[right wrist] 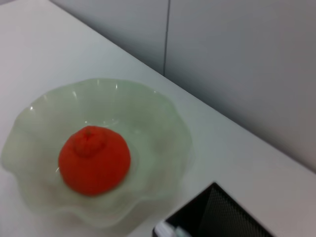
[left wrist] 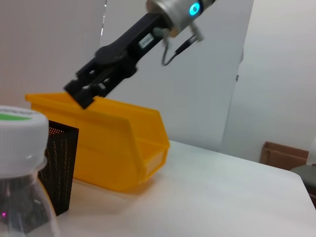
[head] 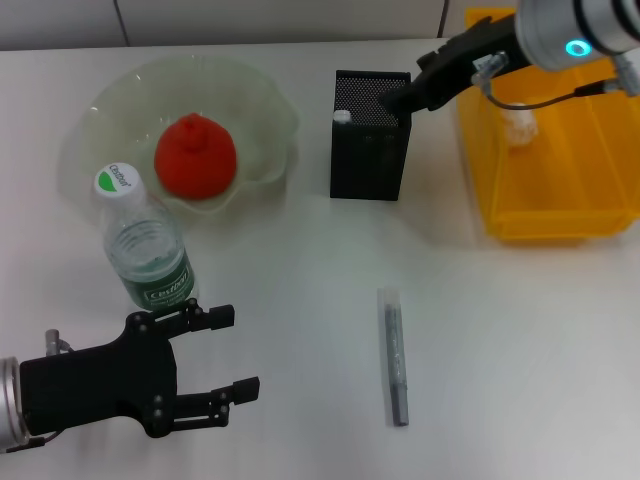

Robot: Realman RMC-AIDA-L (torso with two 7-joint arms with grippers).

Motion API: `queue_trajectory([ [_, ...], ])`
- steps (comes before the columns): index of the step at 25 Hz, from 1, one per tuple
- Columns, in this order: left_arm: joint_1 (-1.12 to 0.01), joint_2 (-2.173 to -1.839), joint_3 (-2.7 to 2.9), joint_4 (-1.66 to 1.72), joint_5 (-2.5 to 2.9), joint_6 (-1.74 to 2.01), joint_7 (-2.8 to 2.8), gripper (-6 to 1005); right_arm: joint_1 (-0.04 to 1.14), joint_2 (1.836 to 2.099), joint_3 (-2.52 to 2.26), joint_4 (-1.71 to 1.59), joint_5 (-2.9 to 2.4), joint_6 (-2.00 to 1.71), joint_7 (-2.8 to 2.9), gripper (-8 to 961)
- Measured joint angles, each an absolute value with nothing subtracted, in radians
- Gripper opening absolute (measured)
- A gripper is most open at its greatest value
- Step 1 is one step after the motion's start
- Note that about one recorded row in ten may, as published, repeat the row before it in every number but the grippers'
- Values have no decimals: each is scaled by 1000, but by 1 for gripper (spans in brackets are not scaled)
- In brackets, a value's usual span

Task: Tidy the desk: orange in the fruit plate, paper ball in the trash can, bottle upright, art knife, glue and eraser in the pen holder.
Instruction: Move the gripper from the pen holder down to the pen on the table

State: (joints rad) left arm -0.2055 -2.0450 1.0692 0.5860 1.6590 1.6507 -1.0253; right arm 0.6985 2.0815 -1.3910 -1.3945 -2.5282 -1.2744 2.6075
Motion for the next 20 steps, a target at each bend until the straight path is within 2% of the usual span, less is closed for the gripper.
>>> queue_trajectory([
  [4,-207,-2045,1073,590,1660,1651,-1037,846,657,2086,-1437,-1578,-2560,-1473,2758,604],
  [11,-212,-2045,1076,591,1660,1651,-1044,846,633,2087,-1576,-1551,-2560,-1537,2860,817],
  [20,-213,-2045,1077,592,1663,1653,-1053,846,636,2090,-1753,-1413,-2552,-1475,2907,814],
])
